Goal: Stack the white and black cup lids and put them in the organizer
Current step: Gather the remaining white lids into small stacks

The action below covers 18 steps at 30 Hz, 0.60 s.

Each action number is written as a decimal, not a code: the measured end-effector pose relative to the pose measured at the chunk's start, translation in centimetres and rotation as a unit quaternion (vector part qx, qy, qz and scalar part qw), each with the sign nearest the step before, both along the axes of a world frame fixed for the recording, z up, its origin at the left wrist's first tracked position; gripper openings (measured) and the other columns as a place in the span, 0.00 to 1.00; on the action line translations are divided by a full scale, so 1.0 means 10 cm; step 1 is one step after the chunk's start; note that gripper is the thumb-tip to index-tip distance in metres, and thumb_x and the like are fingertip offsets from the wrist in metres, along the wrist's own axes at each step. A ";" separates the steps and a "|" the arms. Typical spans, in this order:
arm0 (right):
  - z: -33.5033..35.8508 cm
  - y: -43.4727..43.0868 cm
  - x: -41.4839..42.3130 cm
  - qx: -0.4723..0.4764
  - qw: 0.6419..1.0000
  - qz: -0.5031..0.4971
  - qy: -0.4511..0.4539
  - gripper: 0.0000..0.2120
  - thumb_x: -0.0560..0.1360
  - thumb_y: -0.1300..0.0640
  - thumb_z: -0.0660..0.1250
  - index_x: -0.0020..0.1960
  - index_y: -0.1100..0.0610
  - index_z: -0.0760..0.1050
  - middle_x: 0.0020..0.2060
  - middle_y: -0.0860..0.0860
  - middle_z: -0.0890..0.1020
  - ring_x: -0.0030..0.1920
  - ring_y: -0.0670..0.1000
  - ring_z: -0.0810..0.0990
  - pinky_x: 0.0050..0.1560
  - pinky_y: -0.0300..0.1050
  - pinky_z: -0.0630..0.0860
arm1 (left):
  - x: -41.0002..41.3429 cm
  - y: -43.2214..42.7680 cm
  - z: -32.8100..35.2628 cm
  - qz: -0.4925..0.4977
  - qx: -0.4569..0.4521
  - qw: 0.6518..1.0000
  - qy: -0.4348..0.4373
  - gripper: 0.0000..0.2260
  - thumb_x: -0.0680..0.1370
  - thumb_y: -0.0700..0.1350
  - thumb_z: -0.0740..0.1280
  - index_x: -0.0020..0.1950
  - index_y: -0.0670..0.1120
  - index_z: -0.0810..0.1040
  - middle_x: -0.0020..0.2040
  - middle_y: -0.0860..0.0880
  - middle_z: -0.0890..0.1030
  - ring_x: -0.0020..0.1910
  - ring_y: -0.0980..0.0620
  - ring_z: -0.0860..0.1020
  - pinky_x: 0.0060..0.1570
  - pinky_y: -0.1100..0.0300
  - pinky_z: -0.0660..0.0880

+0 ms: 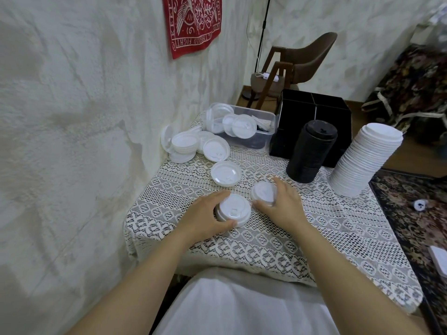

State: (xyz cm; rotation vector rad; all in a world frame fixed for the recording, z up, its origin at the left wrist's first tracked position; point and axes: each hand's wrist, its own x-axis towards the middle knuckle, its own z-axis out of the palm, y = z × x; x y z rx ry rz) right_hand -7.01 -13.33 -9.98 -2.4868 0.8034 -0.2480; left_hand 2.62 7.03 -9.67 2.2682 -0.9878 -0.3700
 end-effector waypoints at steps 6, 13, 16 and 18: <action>0.02 0.01 -0.03 -0.017 1.000 0.019 -0.011 0.38 0.73 0.46 0.71 0.77 0.54 0.58 0.71 0.54 0.68 0.70 0.56 0.63 0.69 0.52 0.61 | 0.00 0.01 0.01 -0.001 -0.001 1.000 0.001 0.38 0.70 0.58 0.74 0.76 0.56 0.61 0.75 0.57 0.64 0.73 0.54 0.61 0.72 0.52 0.60; 0.00 0.00 -0.04 -0.010 1.000 0.011 0.003 0.43 0.72 0.38 0.70 0.78 0.55 0.56 0.74 0.54 0.64 0.73 0.55 0.60 0.73 0.53 0.58 | -0.01 0.01 0.02 -0.001 -0.002 1.000 0.005 0.38 0.69 0.58 0.74 0.76 0.56 0.61 0.75 0.57 0.64 0.73 0.54 0.62 0.73 0.50 0.60; 0.02 0.01 -0.07 0.019 0.999 0.030 -0.038 0.40 0.72 0.45 0.73 0.77 0.55 0.59 0.73 0.53 0.66 0.72 0.53 0.61 0.72 0.50 0.60 | -0.01 0.01 0.03 -0.006 -0.002 1.000 0.004 0.38 0.70 0.58 0.74 0.76 0.55 0.61 0.75 0.58 0.63 0.73 0.55 0.61 0.73 0.50 0.59; 0.05 0.02 -0.09 0.053 0.993 0.043 -0.096 0.37 0.71 0.51 0.75 0.76 0.55 0.63 0.73 0.52 0.66 0.72 0.51 0.62 0.71 0.46 0.58 | -0.02 0.01 0.04 -0.014 0.001 1.000 0.000 0.38 0.71 0.58 0.74 0.76 0.54 0.61 0.75 0.58 0.62 0.73 0.55 0.60 0.73 0.51 0.58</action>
